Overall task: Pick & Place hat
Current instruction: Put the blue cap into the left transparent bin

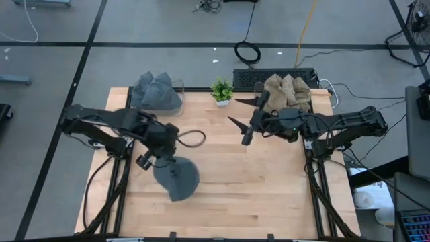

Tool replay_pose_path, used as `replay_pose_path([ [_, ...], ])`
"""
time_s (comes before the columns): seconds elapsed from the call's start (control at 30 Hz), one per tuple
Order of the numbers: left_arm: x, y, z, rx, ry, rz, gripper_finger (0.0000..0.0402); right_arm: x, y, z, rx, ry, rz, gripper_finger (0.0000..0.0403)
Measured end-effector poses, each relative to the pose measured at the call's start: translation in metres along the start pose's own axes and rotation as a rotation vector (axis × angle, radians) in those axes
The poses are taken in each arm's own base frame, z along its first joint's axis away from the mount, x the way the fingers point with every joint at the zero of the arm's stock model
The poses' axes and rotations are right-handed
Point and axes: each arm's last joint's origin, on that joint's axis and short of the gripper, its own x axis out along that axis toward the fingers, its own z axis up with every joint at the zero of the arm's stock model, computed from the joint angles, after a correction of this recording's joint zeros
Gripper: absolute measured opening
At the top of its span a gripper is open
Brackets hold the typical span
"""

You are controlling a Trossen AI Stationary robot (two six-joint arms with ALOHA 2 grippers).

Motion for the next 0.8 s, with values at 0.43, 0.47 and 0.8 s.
replay_pose_path([
  [0.43,-0.133,-0.005,-0.012,-0.133,-0.668,0.519,0.0008,0.0,0.0,0.001,0.03,-0.008,0.002,0.0279],
  [0.47,-0.141,-0.005,-0.013,-0.145,-0.712,0.565,0.0008,0.0,0.0,0.001,0.03,-0.013,0.0,0.0279],
  [0.8,-0.187,0.0,-0.017,-0.194,-1.053,0.824,0.0008,-0.001,-0.006,0.015,0.023,-0.138,-0.053,0.0281],
])
